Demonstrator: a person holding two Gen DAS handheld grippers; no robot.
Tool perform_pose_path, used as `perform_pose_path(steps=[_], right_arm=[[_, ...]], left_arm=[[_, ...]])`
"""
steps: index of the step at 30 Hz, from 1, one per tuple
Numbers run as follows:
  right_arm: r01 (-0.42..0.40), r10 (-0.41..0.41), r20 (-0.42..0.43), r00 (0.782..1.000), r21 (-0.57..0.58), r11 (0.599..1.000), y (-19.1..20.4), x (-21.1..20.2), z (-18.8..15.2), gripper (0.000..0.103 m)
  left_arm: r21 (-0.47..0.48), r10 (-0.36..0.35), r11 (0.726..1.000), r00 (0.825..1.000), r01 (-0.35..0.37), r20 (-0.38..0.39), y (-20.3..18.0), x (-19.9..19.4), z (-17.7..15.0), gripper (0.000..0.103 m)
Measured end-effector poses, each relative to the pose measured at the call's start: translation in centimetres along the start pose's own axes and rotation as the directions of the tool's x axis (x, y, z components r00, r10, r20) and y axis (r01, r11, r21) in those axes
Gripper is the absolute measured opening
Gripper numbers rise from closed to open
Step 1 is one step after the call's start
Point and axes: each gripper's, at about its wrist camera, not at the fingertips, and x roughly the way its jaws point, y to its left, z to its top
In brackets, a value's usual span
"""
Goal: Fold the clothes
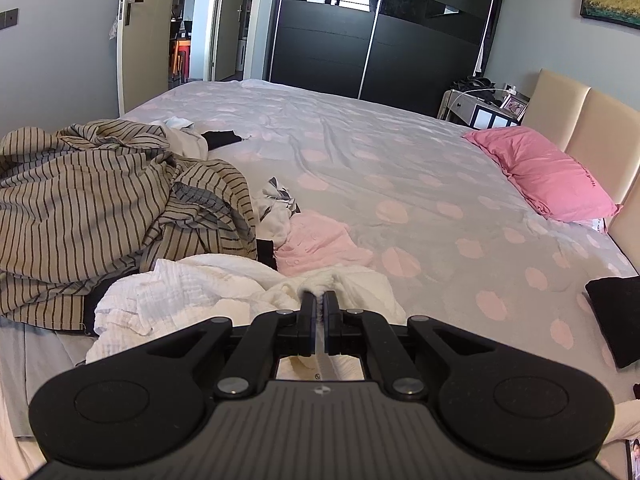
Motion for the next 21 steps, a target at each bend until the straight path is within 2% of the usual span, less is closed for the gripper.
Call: perform_pose_path(steps=[3, 5, 7, 8, 10, 11, 12, 13, 15, 17, 19, 21], right_arm=[[-0.028, 0.022, 0.083, 0.996, 0.07, 0.997, -0.7, -1.9, 1.1, 0.014], [-0.086, 0.064, 0.192, 0.979, 0.109, 0.99, -0.8, -3.8, 2.1, 0.013], [-0.162, 0.109, 0.329, 0.938, 0.135, 0.978, -1.0, -6.3, 2.9, 0.013], [-0.194, 0.124, 0.398, 0.909, 0.142, 0.971, -1.3, -7.6, 3.2, 0.013], [-0.255, 0.139, 0.531, 0.836, 0.151, 0.955, -2.0, -10.0, 3.3, 0.013], [-0.263, 0.126, 0.573, 0.81, 0.163, 0.951, -2.5, -10.9, 3.1, 0.013], [-0.261, 0.104, 0.602, 0.791, 0.179, 0.949, -3.0, -11.6, 2.9, 0.013], [-0.251, 0.077, 0.617, 0.783, 0.2, 0.947, -3.6, -12.1, 2.7, 0.013], [-0.17, -0.011, 0.581, 0.814, 0.257, 0.951, -4.9, -11.5, 2.1, 0.013], [-0.062, -0.105, 0.491, 0.865, 0.312, 0.948, -6.4, -9.8, 1.4, 0.013], [0.051, -0.178, 0.332, 0.926, 0.357, 0.933, -8.2, -6.8, 0.3, 0.013], [0.118, -0.19, 0.165, 0.968, 0.369, 0.922, -9.8, -3.7, -1.0, 0.013]], left_arm=[[-0.006, 0.003, 1.0, 1.0, -0.003, 0.001, 0.1, 0.0, 0.1, 0.001], [-0.01, 0.008, 1.0, 1.0, -0.008, 0.002, 0.2, 0.0, 0.1, 0.001], [-0.018, 0.012, 1.0, 1.0, -0.012, 0.004, 0.4, -0.2, 0.1, 0.001], [-0.022, 0.015, 1.0, 1.0, -0.014, 0.006, 0.5, -0.2, 0.1, 0.001], [-0.027, 0.021, 0.999, 1.0, -0.02, 0.008, 0.8, -0.4, 0.1, 0.001], [-0.03, 0.025, 0.999, 1.0, -0.025, 0.009, 1.0, -0.5, 0.0, 0.001], [-0.032, 0.03, 0.999, 1.0, -0.03, 0.01, 1.2, -0.6, 0.0, 0.001], [-0.035, 0.032, 0.999, 0.999, -0.032, 0.01, 1.3, -0.6, 0.0, 0.002], [-0.042, 0.034, 0.999, 0.999, -0.034, 0.004, 1.7, -0.6, -0.2, 0.002], [-0.042, 0.028, 0.999, 1.0, -0.028, -0.005, 1.8, -0.4, -0.3, 0.002], [-0.027, 0.02, 0.999, 1.0, -0.021, -0.017, 1.5, -0.2, -0.5, 0.002], [0.0, 0.02, 1.0, 0.999, -0.02, -0.028, 0.9, 0.1, -0.7, 0.002]])
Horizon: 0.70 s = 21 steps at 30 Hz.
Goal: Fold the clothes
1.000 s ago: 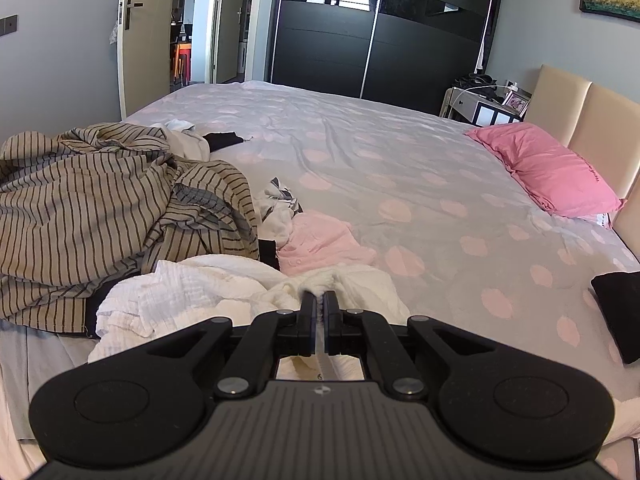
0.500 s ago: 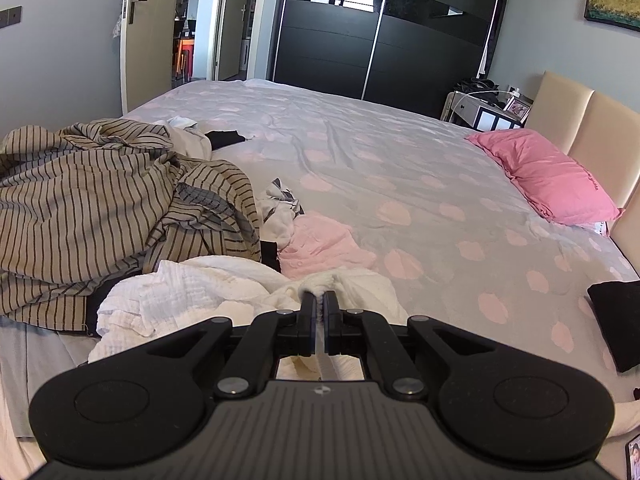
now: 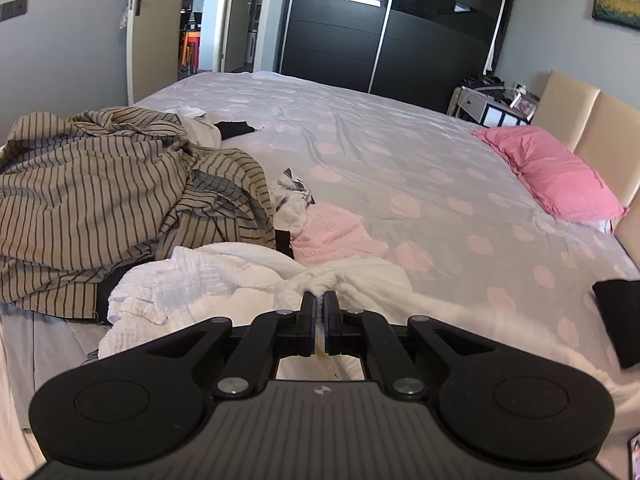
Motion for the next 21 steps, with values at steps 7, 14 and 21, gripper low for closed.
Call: perform_pose_path(steps=[7, 14, 21], right_arm=[[0.135, -0.148, -0.123, 0.981, -0.111, 0.985, -1.7, 2.9, -2.2, 0.038], [-0.021, 0.012, -0.064, 0.998, -0.143, 0.99, 0.4, 1.7, -1.8, 0.038], [-0.129, 0.127, -0.021, 0.992, -0.19, 0.973, 5.7, 2.6, -0.7, 0.038]], left_arm=[[0.018, -0.001, 1.0, 0.999, 0.001, -0.032, -0.9, 0.7, -0.4, 0.002], [0.005, -0.001, 1.0, 1.0, 0.001, -0.03, -0.8, 0.5, -0.6, 0.002], [0.003, 0.005, 1.0, 1.0, -0.005, -0.031, -0.8, 0.4, -0.7, 0.002]])
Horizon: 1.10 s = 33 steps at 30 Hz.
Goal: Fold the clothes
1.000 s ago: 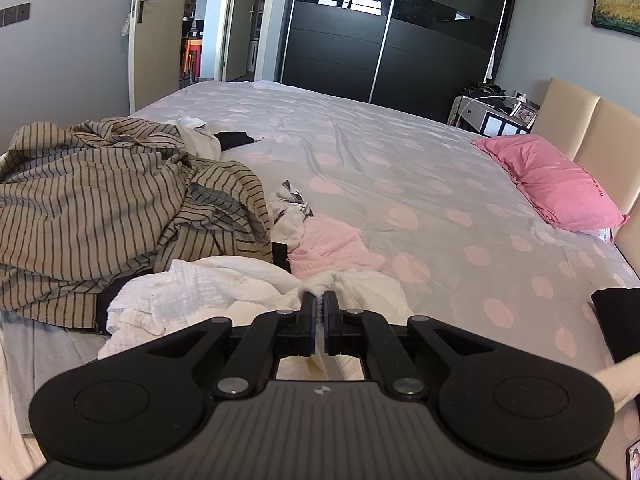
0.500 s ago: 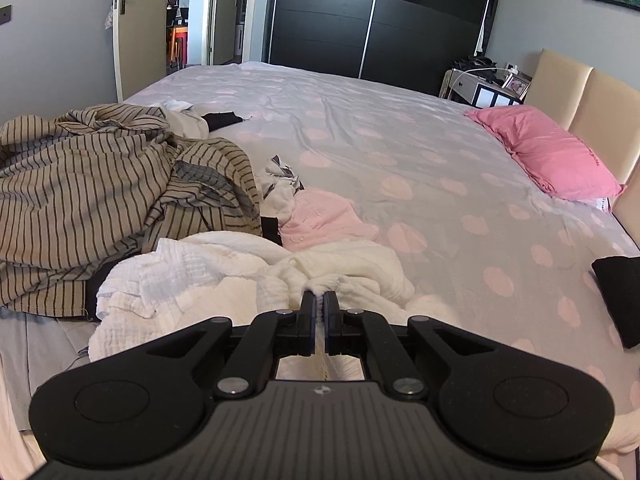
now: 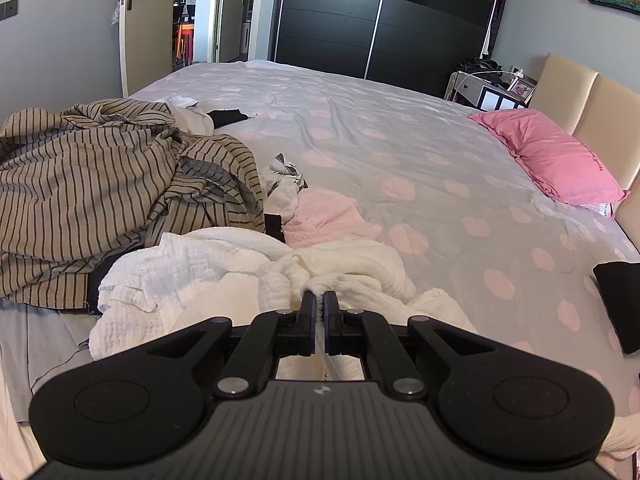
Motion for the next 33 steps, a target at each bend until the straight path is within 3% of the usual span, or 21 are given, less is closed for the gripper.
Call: perform_pose_path(steps=[10, 15, 18, 19, 20, 23, 30, 33], right_arm=[[-0.023, 0.024, -0.007, 1.0, 0.077, 0.997, 3.9, 7.1, 3.3, 0.038], [0.026, -0.024, -0.045, 0.999, 0.042, 0.999, 5.6, 9.9, 4.4, 0.036], [0.098, -0.095, -0.092, 0.991, 0.027, 0.995, 6.0, 11.1, 4.3, 0.035], [0.109, -0.106, -0.094, 0.99, 0.026, 0.994, 5.8, 11.2, 4.2, 0.031], [0.124, -0.121, -0.092, 0.988, 0.023, 0.992, 5.7, 11.2, 4.1, 0.017], [0.116, -0.112, -0.075, 0.991, 0.048, 0.992, 4.8, 10.5, 4.0, 0.007], [0.155, -0.16, 0.047, 0.986, 0.091, 0.984, 4.0, 6.2, 4.2, 0.006], [0.138, -0.155, 0.149, 0.977, 0.117, 0.984, 4.1, 3.3, 4.9, 0.006]], left_arm=[[0.002, 0.03, 1.0, 0.999, -0.03, -0.019, 0.0, 1.0, 0.1, 0.002], [0.024, 0.042, 0.999, 0.999, -0.041, -0.018, -0.6, 1.4, 0.2, 0.002], [0.043, 0.043, 0.998, 0.999, -0.042, -0.013, -1.0, 1.6, 0.3, 0.002], [0.047, 0.041, 0.998, 0.999, -0.04, -0.012, -1.1, 1.6, 0.3, 0.002], [0.051, 0.04, 0.998, 0.999, -0.039, -0.01, -1.2, 1.5, 0.3, 0.002], [0.051, 0.035, 0.998, 0.999, -0.035, -0.005, -1.1, 1.3, 0.3, 0.002], [0.023, 0.025, 0.999, 1.0, -0.025, 0.0, -0.6, 0.7, 0.3, 0.002], [0.011, 0.024, 1.0, 1.0, -0.024, 0.0, -0.4, 0.5, 0.3, 0.002]])
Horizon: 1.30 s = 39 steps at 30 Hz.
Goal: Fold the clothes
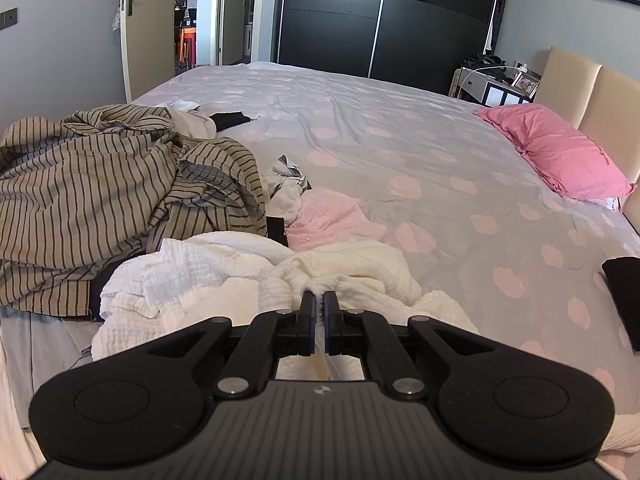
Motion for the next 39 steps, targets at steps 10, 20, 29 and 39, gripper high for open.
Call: perform_pose_path(steps=[10, 20, 29, 39], right_arm=[[-0.264, 0.172, 0.448, 0.877, 0.151, 0.953, -4.6, -11.5, 3.2, 0.005], [0.119, -0.093, -0.123, 0.988, 0.223, 0.967, -13.9, -1.9, -2.9, 0.005], [0.142, -0.122, -0.18, 0.976, 0.106, 0.984, -16.7, -1.5, -5.6, 0.012], [-0.131, 0.135, -0.077, 0.988, 0.049, 0.99, -10.4, -1.1, -3.2, 0.036]], left_arm=[[-0.046, -0.004, 0.999, 1.0, 0.004, -0.003, 1.4, -0.2, 0.0, 0.002], [-0.045, -0.002, 0.999, 0.999, 0.0, -0.038, 1.7, 0.5, -0.5, 0.002], [-0.051, 0.001, 0.999, 0.998, -0.004, -0.055, 1.3, 1.0, -0.6, 0.002], [-0.047, 0.02, 0.999, 0.998, -0.023, -0.067, 1.2, 1.3, -0.6, 0.002]])
